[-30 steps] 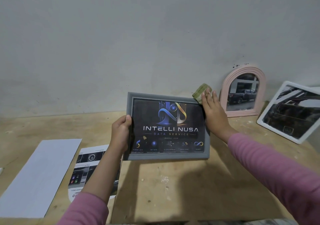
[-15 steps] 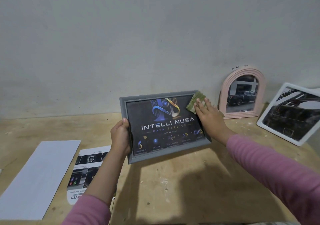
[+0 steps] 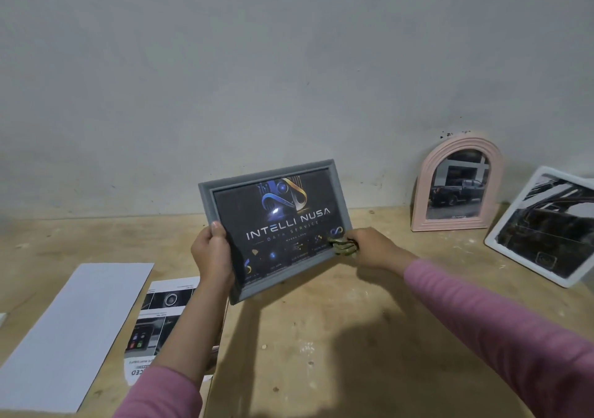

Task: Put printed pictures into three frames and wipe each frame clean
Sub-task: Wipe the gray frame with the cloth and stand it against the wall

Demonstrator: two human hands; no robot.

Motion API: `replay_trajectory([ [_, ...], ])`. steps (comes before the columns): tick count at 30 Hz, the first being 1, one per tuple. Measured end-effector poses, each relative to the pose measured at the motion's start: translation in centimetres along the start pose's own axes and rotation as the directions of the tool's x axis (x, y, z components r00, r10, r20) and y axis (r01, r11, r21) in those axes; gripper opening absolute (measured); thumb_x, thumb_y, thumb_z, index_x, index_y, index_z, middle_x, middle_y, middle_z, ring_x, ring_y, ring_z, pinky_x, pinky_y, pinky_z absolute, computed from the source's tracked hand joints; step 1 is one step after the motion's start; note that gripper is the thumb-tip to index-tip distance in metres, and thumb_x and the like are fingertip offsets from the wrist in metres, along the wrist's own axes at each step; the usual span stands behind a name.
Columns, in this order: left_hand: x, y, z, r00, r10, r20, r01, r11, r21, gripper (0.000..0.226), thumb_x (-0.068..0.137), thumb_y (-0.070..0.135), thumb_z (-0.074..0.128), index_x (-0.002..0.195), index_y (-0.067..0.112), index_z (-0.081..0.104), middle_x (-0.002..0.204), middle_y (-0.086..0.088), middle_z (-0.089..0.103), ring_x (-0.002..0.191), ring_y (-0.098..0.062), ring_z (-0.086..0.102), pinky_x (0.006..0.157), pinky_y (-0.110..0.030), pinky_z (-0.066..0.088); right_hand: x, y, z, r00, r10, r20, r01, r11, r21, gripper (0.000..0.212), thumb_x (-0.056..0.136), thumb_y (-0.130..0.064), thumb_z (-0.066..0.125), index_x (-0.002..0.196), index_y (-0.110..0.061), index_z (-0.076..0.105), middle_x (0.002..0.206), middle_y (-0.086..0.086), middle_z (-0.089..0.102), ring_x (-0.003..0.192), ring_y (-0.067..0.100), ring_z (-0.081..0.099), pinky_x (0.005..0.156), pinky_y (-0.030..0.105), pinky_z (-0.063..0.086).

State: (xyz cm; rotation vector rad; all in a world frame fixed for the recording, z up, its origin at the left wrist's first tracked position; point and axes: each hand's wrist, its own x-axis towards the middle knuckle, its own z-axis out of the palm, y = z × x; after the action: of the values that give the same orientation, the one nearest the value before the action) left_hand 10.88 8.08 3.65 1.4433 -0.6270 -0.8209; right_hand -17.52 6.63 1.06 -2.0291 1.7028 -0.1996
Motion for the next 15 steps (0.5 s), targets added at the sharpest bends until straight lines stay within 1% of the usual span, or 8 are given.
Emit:
replay_trajectory([
  [2, 0.1, 0.0, 0.1, 1.0, 0.009, -0.028, -0.009, 1.0, -0.007, 0.03, 0.097, 0.023, 0.045, 0.073, 0.006, 0.053, 0.075, -0.007, 0.049, 0.073, -0.019, 0.044, 0.068, -0.032, 0.038, 0.2, -0.9, -0.7, 0.989, 0.062, 0.132, -0.096, 0.957, 0.274, 0.027, 0.079, 0.003, 0.051, 0.089, -0.016, 0.068, 0.083, 0.005, 0.064, 0.072, 0.019, 0.059, 0.058, 0.022, 0.043],
  [4, 0.0, 0.4, 0.3, 0.997, -0.033, -0.074, 0.028, 0.997, -0.071, 0.034, 0.098, 0.021, 0.043, 0.068, 0.009, 0.049, 0.072, -0.005, 0.048, 0.069, -0.018, 0.044, 0.064, -0.028, 0.039, 0.1, -1.8, -1.3, 0.977, 0.09, 0.194, -0.176, 0.854, 0.49, 0.028, 0.081, 0.007, 0.046, 0.068, -0.013, 0.062, 0.065, 0.003, 0.06, 0.059, 0.017, 0.053, 0.05, 0.02, 0.041],
  [5, 0.0, 0.9, 0.3, 0.995, -0.043, -0.09, 0.033, 0.994, -0.103, 0.035, 0.099, 0.02, 0.042, 0.066, 0.01, 0.047, 0.07, -0.003, 0.047, 0.066, -0.017, 0.043, 0.06, -0.026, 0.038, 0.2, -1.9, -1.3, 0.971, 0.126, 0.202, -0.223, 0.781, 0.584, 0.03, 0.081, 0.008, 0.044, 0.064, -0.01, 0.06, 0.058, 0.002, 0.059, 0.054, 0.017, 0.053, 0.047, 0.018, 0.041],
  [7, 0.4, 1.7, 0.1, 0.992, -0.016, -0.126, 0.004, 0.996, -0.094, 0.036, 0.099, 0.019, 0.04, 0.065, 0.01, 0.044, 0.067, -0.001, 0.044, 0.061, -0.013, 0.04, 0.054, -0.024, 0.035, 0.7, -1.7, -1.4, 0.954, 0.194, 0.227, -0.299, 0.614, 0.73, 0.032, 0.075, 0.011, 0.038, 0.073, -0.003, 0.066, 0.06, 0.005, 0.061, 0.052, 0.02, 0.056, 0.046, 0.018, 0.045],
  [9, 1.3, 2.1, -0.6, 0.989, 0.059, -0.135, -0.065, 0.997, -0.034, 0.035, 0.1, 0.019, 0.04, 0.066, 0.008, 0.043, 0.065, -0.001, 0.041, 0.06, -0.012, 0.037, 0.053, -0.023, 0.032, 1.3, -1.2, -1.3, 0.933, 0.237, 0.27, -0.352, 0.455, 0.818, 0.038, 0.068, 0.007, 0.038, 0.092, 0.002, 0.067, 0.078, 0.014, 0.061, 0.066, 0.027, 0.059, 0.055, 0.026, 0.05],
  [10, 1.8, 2.3, -1.1, 0.985, 0.103, -0.136, -0.105, 0.995, -0.003, 0.035, 0.1, 0.019, 0.041, 0.065, 0.009, 0.042, 0.064, -0.001, 0.039, 0.06, -0.011, 0.036, 0.052, -0.022, 0.031, 1.6, -1.1, -1.2, 0.92, 0.258, 0.296, -0.379, 0.387, 0.841, 0.041, 0.065, 0.004, 0.039, 0.096, 0.001, 0.066, 0.084, 0.016, 0.061, 0.07, 0.03, 0.06, 0.059, 0.028, 0.051],
  [12, 2.8, 2.5, -2.3, 0.977, 0.172, -0.126, -0.167, 0.985, 0.052, 0.037, 0.099, 0.019, 0.042, 0.062, 0.013, 0.038, 0.063, 0.0, 0.034, 0.058, -0.01, 0.031, 0.053, -0.024, 0.028, 2.3, -0.8, -0.9, 0.902, 0.277, 0.331, -0.408, 0.296, 0.864, 0.047, 0.064, -0.002, 0.041, 0.105, -0.001, 0.063, 0.097, 0.018, 0.061, 0.077, 0.031, 0.061, 0.065, 0.031, 0.052],
  [15, 3.8, 2.8, -4.6, 0.969, 0.231, -0.089, -0.219, 0.968, 0.121, 0.038, 0.098, 0.02, 0.043, 0.061, 0.016, 0.034, 0.063, 0.002, 0.029, 0.058, -0.009, 0.027, 0.054, -0.027, 0.023, 3.2, -1.1, -0.6, 0.886, 0.285, 0.365, -0.435, 0.24, 0.868, 0.035, 0.081, -0.003, 0.039, 0.109, 0.0, 0.061, 0.1, 0.019, 0.066, 0.081, 0.031, 0.064, 0.071, 0.032, 0.053],
])
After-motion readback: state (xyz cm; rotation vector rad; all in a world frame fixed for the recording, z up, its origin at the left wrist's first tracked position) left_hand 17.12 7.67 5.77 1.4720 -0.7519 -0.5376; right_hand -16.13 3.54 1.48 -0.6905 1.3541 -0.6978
